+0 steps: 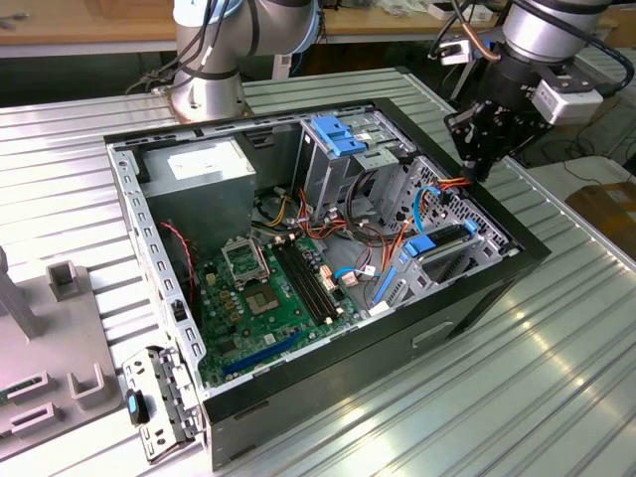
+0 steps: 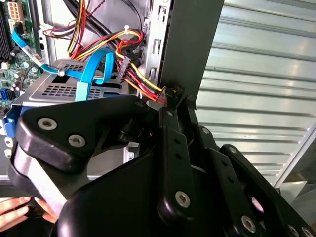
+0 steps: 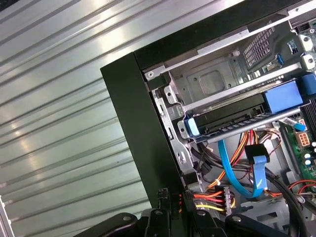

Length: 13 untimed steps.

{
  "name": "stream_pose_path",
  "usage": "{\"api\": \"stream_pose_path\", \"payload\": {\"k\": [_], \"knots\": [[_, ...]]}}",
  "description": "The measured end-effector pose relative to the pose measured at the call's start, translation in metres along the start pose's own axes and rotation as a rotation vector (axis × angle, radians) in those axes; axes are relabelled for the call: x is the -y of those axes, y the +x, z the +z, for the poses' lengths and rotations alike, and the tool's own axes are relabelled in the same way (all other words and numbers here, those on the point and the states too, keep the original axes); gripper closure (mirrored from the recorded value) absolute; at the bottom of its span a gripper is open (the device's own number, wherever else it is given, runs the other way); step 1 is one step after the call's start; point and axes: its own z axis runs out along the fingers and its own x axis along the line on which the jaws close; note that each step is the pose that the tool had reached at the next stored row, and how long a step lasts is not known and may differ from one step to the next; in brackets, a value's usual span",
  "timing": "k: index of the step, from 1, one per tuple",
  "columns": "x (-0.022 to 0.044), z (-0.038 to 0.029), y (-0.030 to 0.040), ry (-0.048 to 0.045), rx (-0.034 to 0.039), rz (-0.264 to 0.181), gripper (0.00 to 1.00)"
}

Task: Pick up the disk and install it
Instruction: 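Insert the first disk wire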

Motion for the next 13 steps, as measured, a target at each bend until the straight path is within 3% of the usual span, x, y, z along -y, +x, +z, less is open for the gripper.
{"api": "stream_pose_path", "payload": {"k": [5, 7, 9, 13], "knots": [[0.0, 0.0009, -0.0002, -0.0034, -0.0027, -0.001, 0.76], [0.0, 0.0016, -0.0003, -0.0036, -0.0029, -0.001, 0.84], [-0.0001, 0.0017, -0.0003, -0.0048, -0.0034, -0.001, 0.84], [0.0001, -0.0012, 0.0001, -0.0091, -0.0045, -0.001, 0.84]]}}
